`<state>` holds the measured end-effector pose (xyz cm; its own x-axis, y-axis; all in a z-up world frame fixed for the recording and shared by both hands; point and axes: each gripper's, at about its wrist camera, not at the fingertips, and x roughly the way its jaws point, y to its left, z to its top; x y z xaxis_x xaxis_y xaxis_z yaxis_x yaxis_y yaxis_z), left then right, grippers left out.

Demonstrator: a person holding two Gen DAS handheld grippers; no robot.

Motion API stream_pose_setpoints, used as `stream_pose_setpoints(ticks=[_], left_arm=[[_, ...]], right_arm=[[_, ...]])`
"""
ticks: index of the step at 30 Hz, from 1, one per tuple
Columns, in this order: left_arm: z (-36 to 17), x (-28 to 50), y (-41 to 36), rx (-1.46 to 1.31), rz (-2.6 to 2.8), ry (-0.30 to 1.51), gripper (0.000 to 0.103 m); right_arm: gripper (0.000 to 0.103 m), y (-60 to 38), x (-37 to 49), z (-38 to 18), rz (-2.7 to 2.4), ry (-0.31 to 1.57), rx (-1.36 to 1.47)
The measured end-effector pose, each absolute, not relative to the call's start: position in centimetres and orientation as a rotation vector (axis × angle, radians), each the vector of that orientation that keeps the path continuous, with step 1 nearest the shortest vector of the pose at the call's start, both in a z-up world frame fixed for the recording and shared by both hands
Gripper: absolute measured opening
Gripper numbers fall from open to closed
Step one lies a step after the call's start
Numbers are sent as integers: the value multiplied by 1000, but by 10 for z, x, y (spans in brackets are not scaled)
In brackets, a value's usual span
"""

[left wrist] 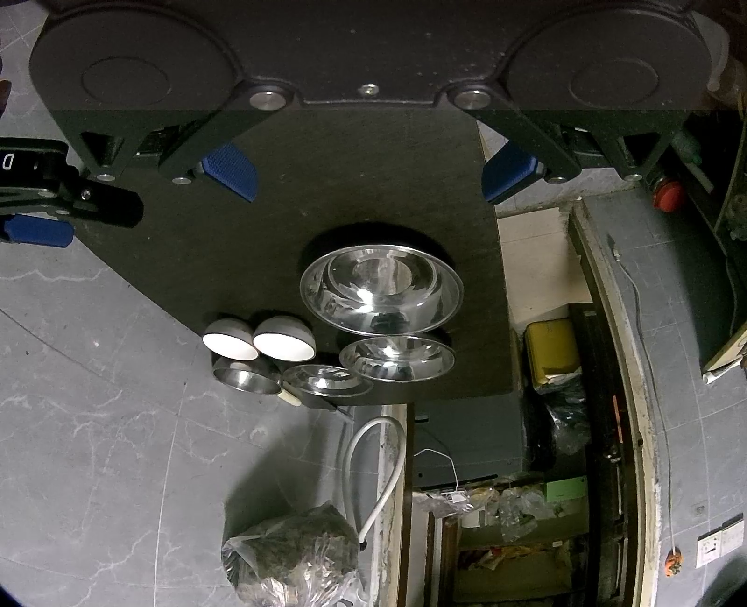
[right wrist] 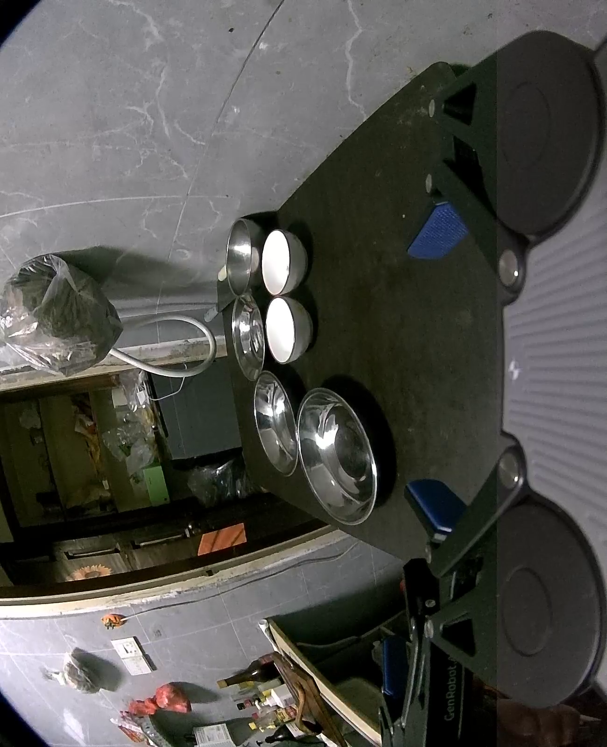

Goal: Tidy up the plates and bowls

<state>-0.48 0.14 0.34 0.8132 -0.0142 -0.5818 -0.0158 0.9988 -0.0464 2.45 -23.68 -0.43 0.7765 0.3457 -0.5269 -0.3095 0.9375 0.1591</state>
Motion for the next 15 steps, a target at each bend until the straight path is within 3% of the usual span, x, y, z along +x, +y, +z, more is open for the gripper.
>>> stream_pose_setpoints(ticks=[15], left_arm=[[0, -1, 5, -51, 2, 635, 102]], right_arm=[[103, -235, 27, -6, 356, 588, 63]])
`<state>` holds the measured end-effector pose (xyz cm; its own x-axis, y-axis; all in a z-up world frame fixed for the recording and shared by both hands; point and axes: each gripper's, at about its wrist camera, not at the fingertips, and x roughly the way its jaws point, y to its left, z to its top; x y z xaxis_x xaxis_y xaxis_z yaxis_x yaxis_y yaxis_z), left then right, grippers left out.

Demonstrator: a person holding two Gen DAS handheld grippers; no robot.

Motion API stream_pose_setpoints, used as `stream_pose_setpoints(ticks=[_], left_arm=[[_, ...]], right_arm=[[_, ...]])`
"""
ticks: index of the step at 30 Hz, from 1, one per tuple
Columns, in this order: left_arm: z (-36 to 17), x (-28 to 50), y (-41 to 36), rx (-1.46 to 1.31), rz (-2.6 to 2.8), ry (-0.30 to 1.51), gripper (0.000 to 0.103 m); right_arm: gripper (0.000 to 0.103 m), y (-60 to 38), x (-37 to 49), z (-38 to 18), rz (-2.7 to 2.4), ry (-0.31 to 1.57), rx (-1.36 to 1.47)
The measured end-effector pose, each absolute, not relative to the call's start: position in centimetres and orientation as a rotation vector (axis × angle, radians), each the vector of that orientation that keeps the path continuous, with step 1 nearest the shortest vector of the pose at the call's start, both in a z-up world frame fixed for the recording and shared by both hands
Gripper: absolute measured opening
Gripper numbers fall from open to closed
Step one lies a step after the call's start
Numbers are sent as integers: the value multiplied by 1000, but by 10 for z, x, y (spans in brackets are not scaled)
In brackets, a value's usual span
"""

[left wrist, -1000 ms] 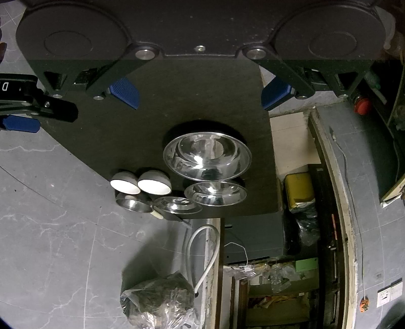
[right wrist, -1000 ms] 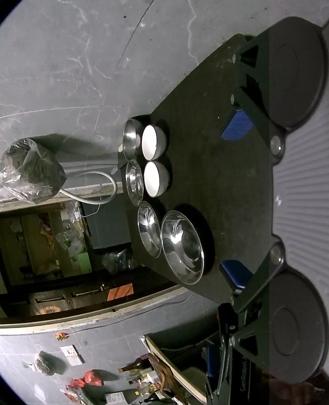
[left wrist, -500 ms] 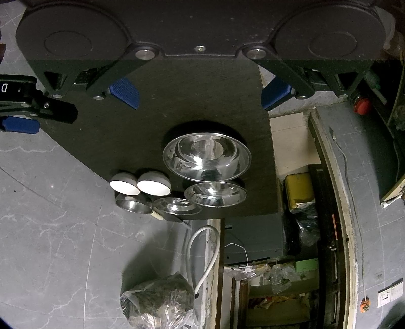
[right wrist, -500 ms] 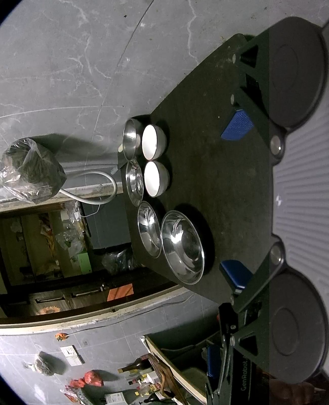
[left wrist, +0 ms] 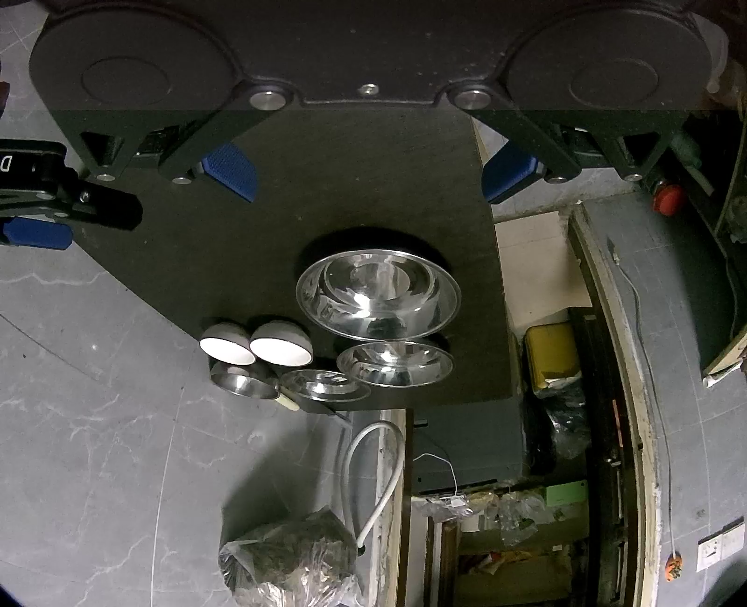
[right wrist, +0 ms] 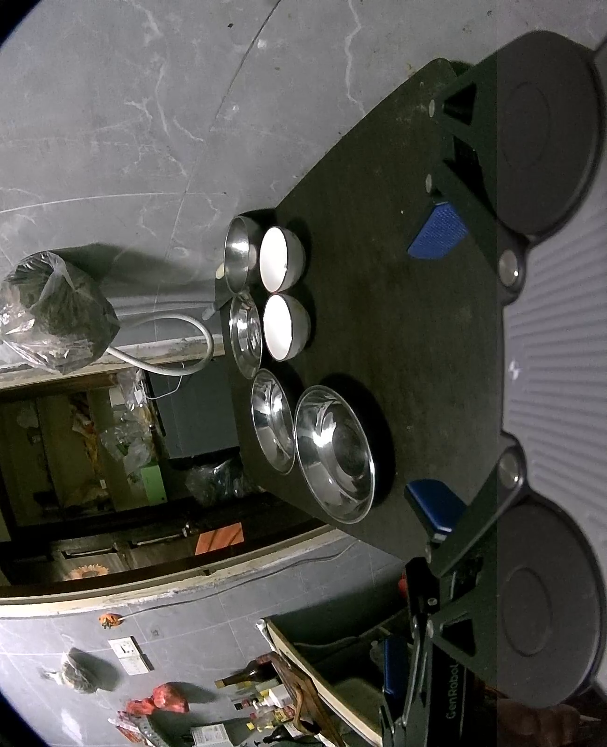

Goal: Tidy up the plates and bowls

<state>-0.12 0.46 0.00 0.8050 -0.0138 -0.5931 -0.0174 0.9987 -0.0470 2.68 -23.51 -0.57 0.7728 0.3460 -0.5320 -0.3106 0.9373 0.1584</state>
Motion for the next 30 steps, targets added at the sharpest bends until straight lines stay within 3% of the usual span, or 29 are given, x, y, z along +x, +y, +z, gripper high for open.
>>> stream_pose_setpoints(ticks=[30], left_arm=[[-9, 14, 6, -52, -12, 668, 102]], right_arm=[[103, -230, 37, -11, 342, 620, 67]])
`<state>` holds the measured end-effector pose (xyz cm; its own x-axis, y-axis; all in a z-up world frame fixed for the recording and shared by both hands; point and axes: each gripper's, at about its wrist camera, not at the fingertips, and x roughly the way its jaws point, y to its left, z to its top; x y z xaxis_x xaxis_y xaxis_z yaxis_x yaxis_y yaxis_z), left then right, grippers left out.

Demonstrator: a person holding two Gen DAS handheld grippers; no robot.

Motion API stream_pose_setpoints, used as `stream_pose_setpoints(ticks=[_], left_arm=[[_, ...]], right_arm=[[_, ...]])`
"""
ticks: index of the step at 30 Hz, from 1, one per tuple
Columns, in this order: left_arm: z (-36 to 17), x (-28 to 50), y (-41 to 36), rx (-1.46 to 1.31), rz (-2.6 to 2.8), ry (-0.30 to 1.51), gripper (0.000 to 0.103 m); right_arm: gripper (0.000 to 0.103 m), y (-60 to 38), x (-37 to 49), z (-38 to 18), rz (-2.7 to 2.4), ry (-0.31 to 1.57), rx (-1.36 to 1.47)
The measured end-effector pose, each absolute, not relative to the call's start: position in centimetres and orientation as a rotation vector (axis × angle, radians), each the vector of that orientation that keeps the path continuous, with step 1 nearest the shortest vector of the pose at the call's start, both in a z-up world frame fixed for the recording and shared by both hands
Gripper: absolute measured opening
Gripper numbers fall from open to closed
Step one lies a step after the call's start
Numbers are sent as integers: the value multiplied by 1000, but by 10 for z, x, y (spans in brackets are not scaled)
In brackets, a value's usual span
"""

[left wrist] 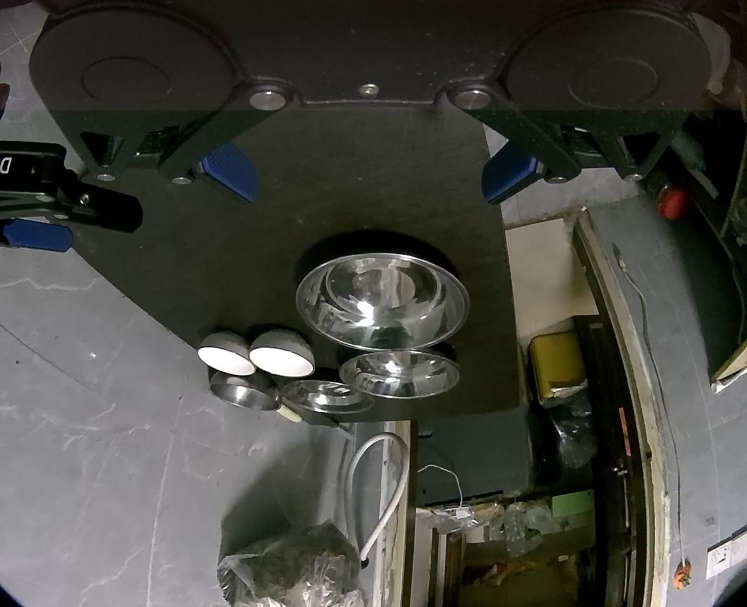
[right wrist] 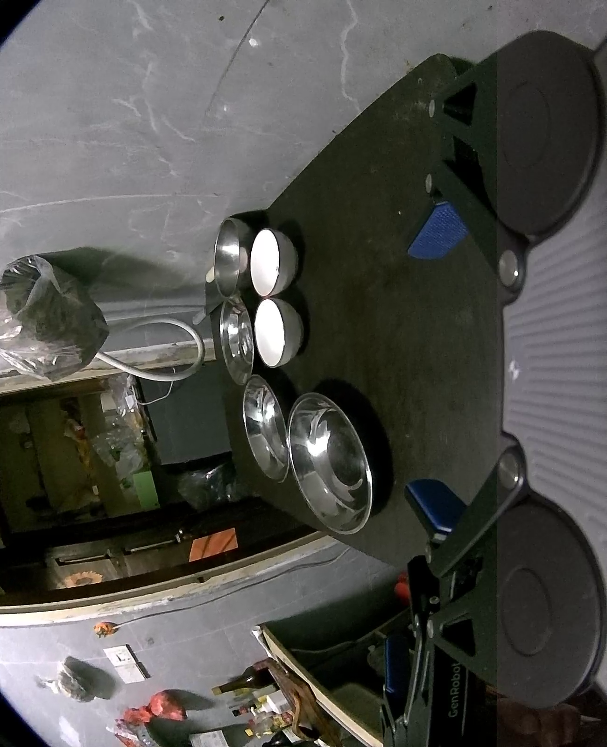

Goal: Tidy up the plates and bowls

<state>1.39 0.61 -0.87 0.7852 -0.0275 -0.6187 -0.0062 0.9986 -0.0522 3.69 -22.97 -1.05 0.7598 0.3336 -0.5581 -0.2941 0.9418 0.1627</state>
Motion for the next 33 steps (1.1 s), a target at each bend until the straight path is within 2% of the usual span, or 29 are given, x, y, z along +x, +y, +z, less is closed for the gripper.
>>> stream_pose_setpoints(ticks=[21, 33], left_arm=[[-16, 53, 13, -86, 15, 712, 102], [10, 141, 49, -144, 161, 678, 102]], right_arm=[[103, -229, 80, -20, 355, 676, 55], [103, -214, 168, -12, 477, 625, 53]])
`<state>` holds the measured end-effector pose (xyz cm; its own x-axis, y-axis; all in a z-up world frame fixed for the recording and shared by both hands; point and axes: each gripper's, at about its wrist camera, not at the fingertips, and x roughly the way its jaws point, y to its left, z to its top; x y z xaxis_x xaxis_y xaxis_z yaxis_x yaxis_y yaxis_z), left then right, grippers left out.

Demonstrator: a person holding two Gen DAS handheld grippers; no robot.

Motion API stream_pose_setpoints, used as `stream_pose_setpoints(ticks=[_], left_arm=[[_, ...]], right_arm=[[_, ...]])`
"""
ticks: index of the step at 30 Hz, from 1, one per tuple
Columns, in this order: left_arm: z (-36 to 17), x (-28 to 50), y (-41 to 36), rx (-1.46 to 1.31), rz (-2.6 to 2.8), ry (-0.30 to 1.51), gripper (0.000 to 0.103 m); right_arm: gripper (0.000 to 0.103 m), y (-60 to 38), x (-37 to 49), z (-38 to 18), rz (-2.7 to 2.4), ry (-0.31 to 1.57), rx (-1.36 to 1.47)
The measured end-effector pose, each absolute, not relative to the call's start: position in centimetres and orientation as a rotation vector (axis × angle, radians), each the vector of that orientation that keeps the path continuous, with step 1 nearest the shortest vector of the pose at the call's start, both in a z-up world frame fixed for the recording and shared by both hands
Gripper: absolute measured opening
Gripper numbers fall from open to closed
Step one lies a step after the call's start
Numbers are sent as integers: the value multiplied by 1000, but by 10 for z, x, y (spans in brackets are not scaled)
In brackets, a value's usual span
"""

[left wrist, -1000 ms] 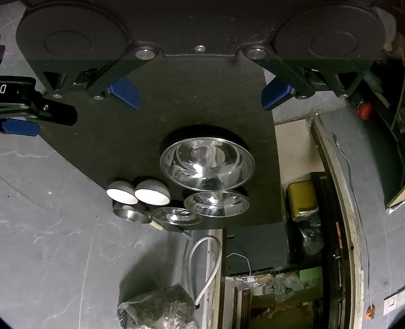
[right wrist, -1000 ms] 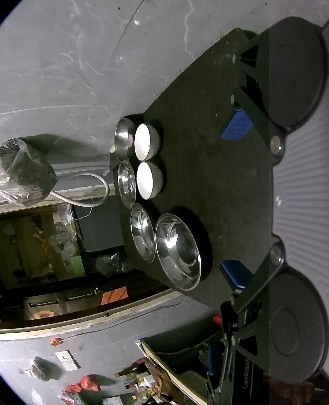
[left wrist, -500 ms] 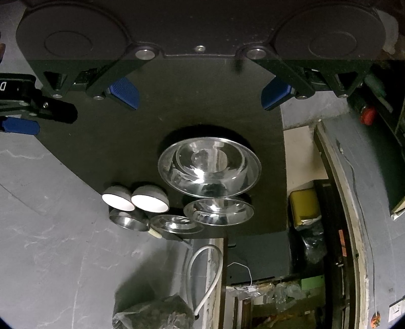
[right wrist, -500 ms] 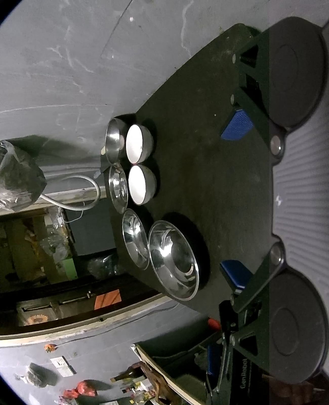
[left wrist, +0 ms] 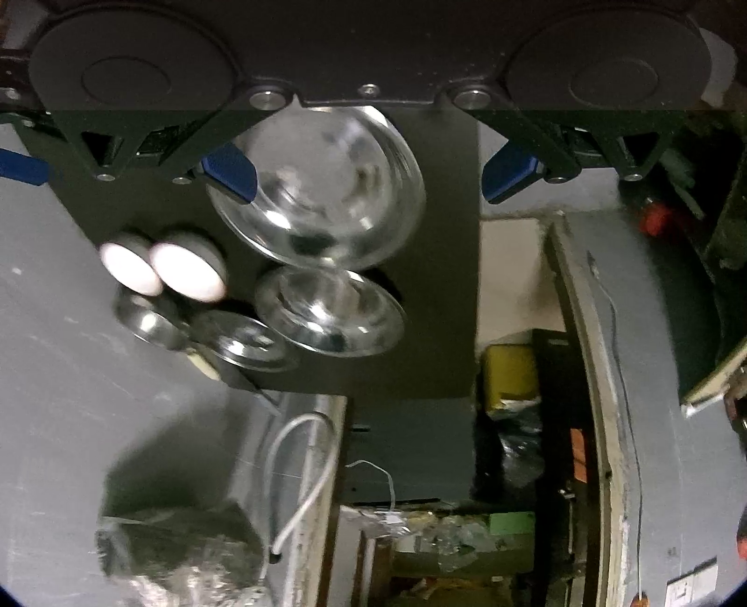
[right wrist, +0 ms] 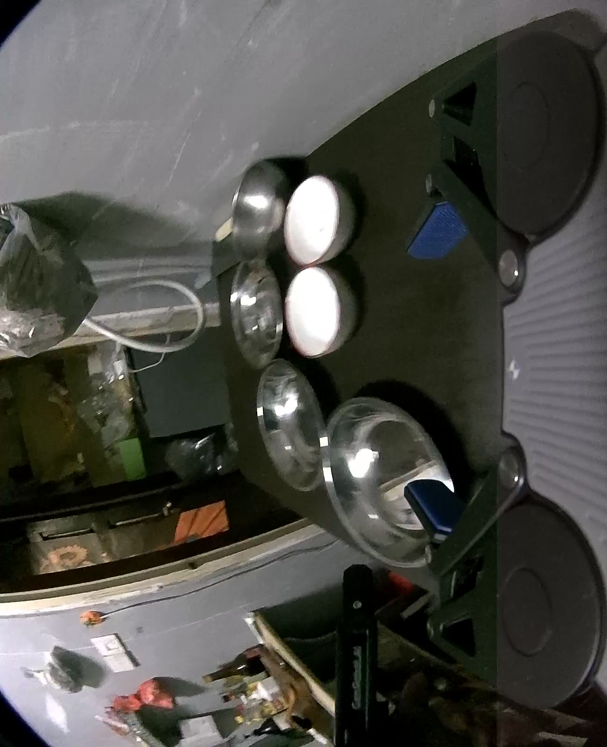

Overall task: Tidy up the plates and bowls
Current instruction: 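Move the left tool to the large steel basin and grip its rim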

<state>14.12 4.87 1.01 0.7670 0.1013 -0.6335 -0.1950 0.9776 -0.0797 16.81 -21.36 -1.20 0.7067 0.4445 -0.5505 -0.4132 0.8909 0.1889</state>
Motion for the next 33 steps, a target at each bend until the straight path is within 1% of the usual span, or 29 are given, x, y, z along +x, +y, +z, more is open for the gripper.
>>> stream_pose_setpoints(ticks=[10, 17, 19, 22, 28, 31, 33], left_arm=[[23, 221, 95, -104, 272, 718, 102], [8, 278, 127, -138, 168, 753, 102], [1, 293, 133, -135, 133, 763, 102], [-8, 313, 141, -140, 91, 778, 100], [-24, 348, 147, -140, 21, 815, 92], [-30, 358, 148, -144, -5, 834, 87], [-34, 363, 148, -150, -21, 842, 80]], right_arm=[[103, -169, 248, -4, 550, 619, 58], [103, -139, 299, -12, 495, 695, 61], [100, -132, 312, -16, 478, 703, 65], [95, -120, 329, -22, 459, 722, 46], [88, -103, 356, -34, 423, 755, 18], [83, -97, 364, -40, 403, 773, 4], [79, -94, 368, -42, 394, 781, -9]])
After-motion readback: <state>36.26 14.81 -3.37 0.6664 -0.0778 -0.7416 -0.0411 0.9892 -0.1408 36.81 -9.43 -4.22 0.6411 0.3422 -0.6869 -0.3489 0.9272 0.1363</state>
